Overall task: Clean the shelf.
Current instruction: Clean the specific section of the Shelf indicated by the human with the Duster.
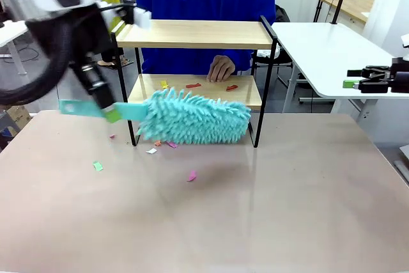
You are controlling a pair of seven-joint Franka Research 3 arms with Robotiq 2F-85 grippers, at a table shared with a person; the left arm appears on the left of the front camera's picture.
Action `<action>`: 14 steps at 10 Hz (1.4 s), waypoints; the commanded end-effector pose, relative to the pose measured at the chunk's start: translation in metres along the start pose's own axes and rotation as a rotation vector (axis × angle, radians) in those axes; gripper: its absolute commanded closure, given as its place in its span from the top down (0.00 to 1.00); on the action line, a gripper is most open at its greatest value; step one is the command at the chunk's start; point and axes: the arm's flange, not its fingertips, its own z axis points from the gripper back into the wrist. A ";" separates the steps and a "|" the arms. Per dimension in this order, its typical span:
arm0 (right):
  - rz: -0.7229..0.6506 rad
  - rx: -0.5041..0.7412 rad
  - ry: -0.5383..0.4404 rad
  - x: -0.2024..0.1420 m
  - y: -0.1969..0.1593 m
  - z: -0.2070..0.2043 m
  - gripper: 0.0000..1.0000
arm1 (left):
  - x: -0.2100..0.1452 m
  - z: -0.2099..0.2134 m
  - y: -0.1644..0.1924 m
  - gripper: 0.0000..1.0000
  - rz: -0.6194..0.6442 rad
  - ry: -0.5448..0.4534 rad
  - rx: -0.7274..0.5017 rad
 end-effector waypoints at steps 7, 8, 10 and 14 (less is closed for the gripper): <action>0.005 0.000 -0.003 0.003 0.001 -0.001 1.00 | 0.042 -0.012 -0.025 0.13 0.142 -0.116 0.072; 0.005 0.000 -0.003 0.003 0.001 -0.001 1.00 | 0.050 -0.017 -0.023 0.13 0.168 -0.111 0.062; 0.005 0.000 -0.003 0.003 0.001 -0.001 1.00 | 0.069 -0.030 -0.032 0.13 0.182 -0.221 0.094; 0.005 0.000 -0.003 0.003 0.001 -0.001 1.00 | 0.112 -0.085 -0.041 0.13 0.456 -0.358 0.138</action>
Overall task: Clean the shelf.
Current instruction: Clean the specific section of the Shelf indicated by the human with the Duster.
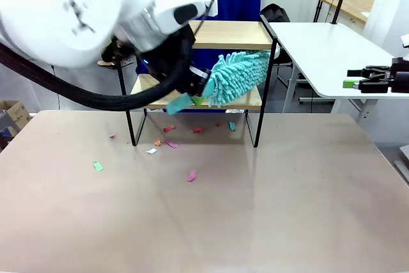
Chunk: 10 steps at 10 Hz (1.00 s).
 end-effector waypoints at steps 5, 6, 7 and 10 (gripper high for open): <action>0.005 0.001 -0.003 0.003 0.001 -0.001 1.00 | 0.033 -0.064 -0.048 0.13 0.282 -0.126 0.094; 0.005 0.001 -0.003 0.003 0.001 -0.001 1.00 | 0.035 -0.071 -0.055 0.13 0.286 -0.136 0.080; 0.005 0.001 -0.003 0.003 0.001 -0.001 1.00 | 0.037 -0.078 -0.058 0.13 0.298 -0.127 0.071; 0.005 0.001 -0.003 0.003 0.001 -0.001 1.00 | 0.042 -0.103 -0.067 0.13 0.317 -0.118 0.039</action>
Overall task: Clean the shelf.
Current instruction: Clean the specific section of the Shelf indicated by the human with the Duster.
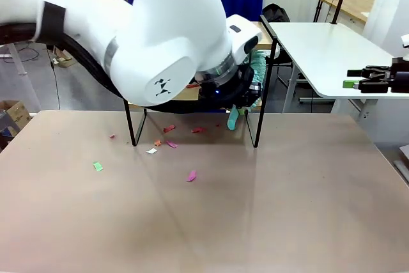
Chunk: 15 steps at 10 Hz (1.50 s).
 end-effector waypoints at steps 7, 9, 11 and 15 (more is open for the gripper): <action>0.004 0.001 -0.003 0.003 0.001 -0.001 1.00 | -0.005 -0.037 -0.003 0.13 0.031 0.049 0.004; 0.004 0.001 -0.003 0.003 0.001 -0.001 1.00 | -0.007 -0.037 0.008 0.13 0.064 0.060 0.041; 0.004 0.001 -0.003 0.003 0.001 -0.001 1.00 | -0.007 -0.029 0.030 0.13 0.107 0.069 0.064; 0.004 0.001 -0.003 0.003 0.001 -0.001 1.00 | -0.005 0.004 0.090 0.13 0.145 0.164 0.167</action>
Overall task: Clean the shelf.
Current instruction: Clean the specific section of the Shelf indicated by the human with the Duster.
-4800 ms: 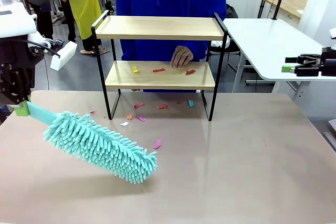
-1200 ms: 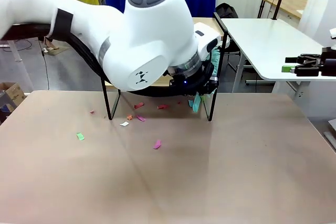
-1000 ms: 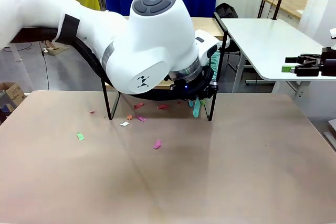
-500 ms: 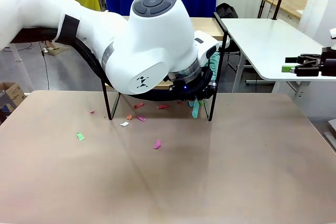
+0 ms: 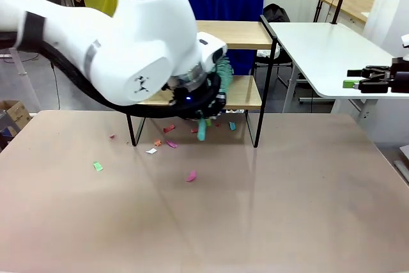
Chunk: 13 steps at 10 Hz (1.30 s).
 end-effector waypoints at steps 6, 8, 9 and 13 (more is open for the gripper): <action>0.005 0.001 -0.003 0.003 0.001 -0.001 1.00 | 0.000 0.059 0.120 0.13 -0.005 0.187 0.557; 0.005 0.001 -0.003 0.003 0.001 -0.001 1.00 | -0.004 0.065 0.100 0.13 -0.058 0.091 0.593; 0.005 0.001 -0.003 0.003 0.001 -0.001 1.00 | -0.007 0.067 0.083 0.13 -0.114 0.034 0.526; 0.005 0.001 -0.003 0.003 0.001 -0.001 1.00 | -0.013 0.079 0.084 0.13 -0.153 0.067 0.439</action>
